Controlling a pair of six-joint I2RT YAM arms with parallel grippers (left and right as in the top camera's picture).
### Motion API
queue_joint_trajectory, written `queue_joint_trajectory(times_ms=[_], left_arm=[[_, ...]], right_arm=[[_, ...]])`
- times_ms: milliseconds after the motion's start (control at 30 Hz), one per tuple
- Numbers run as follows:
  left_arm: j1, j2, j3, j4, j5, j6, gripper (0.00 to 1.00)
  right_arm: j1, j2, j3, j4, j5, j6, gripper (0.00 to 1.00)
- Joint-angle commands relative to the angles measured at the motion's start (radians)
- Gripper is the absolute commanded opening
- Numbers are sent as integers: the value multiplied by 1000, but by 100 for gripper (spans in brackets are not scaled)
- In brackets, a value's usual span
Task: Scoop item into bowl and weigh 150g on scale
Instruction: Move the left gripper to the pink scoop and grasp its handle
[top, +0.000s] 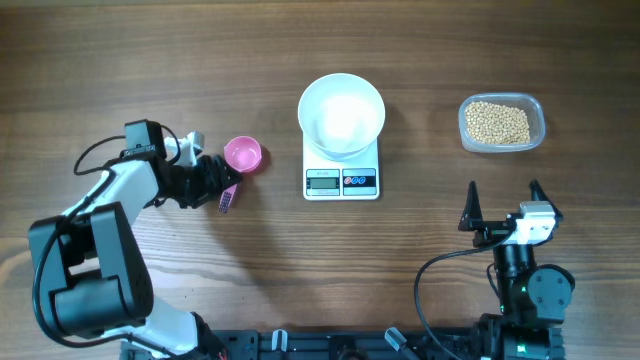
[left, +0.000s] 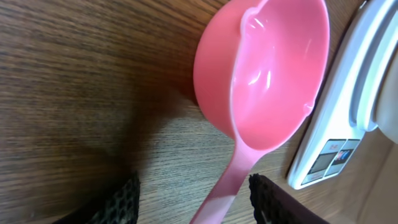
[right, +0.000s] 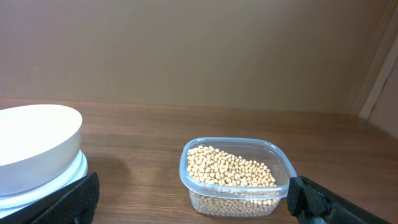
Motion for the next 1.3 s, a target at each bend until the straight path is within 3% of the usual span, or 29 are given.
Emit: queue_joint_trajectory(times_ms=[0,167,800,1067,1267], left_arm=[[7,11,14,3,45,14,51],[7,11,14,3,78,14,41],[7,14,14,3,77,14,41],[-56,17,14,10,42,14,44],[-69,17,14,15,40,14,35]], right_arm=[[3,-8,-2,3,-12,-14,100],[3,-8,-2,3,-12,-14,100],[3,-8,-2,3,-12,-14,100],[3,-8,-2,3,-12,-14,100],[3,-8,-2,3,-12,-14,100]])
